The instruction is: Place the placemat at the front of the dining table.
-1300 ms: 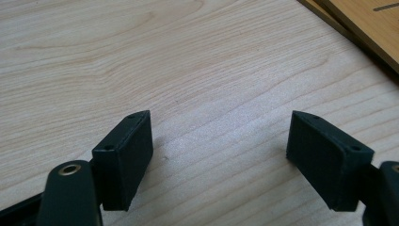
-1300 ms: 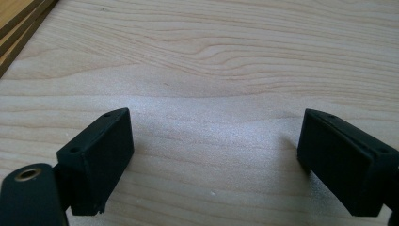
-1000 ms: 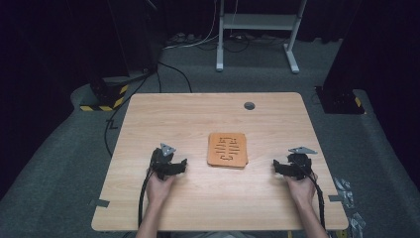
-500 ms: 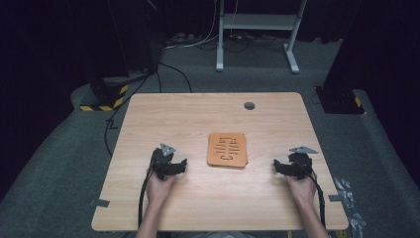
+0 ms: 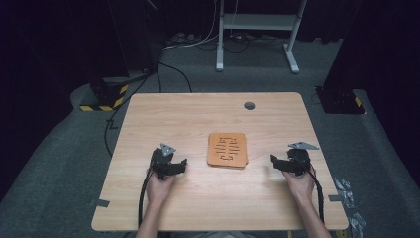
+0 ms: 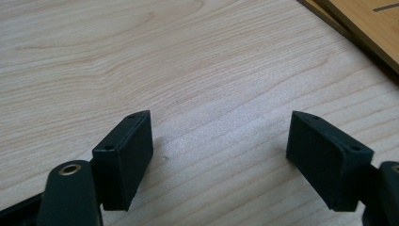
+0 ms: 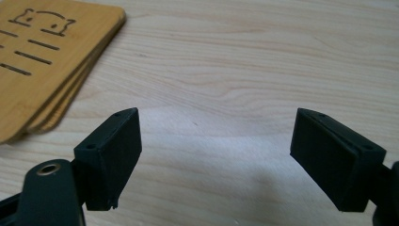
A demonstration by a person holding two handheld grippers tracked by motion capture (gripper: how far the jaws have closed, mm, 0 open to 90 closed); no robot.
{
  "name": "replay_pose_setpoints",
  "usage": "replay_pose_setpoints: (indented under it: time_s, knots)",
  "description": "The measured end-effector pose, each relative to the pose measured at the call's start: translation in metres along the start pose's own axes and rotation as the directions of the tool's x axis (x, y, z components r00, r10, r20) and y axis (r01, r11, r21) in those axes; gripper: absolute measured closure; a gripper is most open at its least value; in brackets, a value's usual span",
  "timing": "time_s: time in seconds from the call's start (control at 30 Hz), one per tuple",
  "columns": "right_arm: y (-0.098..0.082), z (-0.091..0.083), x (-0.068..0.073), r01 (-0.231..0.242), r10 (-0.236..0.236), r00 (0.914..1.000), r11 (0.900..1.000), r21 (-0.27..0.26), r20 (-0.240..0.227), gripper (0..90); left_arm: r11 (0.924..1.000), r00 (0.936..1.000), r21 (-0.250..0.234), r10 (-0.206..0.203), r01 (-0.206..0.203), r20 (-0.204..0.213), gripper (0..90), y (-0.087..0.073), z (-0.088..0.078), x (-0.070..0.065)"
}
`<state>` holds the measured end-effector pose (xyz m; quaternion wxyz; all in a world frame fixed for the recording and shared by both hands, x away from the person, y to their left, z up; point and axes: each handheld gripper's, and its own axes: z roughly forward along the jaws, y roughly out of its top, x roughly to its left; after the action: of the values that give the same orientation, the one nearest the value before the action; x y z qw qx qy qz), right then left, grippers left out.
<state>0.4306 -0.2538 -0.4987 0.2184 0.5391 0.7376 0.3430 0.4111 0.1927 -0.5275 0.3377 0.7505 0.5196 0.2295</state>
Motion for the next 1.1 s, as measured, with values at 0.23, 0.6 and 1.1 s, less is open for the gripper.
replay_pose_setpoints:
  time_s: [0.23, 0.6, 1.1]
  knots:
    - [0.011, 0.006, 0.013, 0.011, -0.01, 0.9999, 1.0, 0.012, -0.009, 18.2, 1.0, 1.0, -0.001, -0.001, 0.001, -0.001, 23.5, 0.0, 0.0, 0.0]
    - [0.021, 0.015, 0.027, 0.036, -0.036, 0.999, 0.999, 0.013, -0.025, 25.5, 1.0, 1.0, -0.001, -0.003, 0.003, -0.003, 23.8, 0.0, 0.0, 0.0]
    - [0.039, 0.018, 0.039, 0.042, -0.041, 0.9951, 0.999, 0.008, -0.09, 27.4, 1.0, 1.0, -0.003, -0.005, 0.005, -0.008, 24.4, 0.0, 0.0, 0.001]
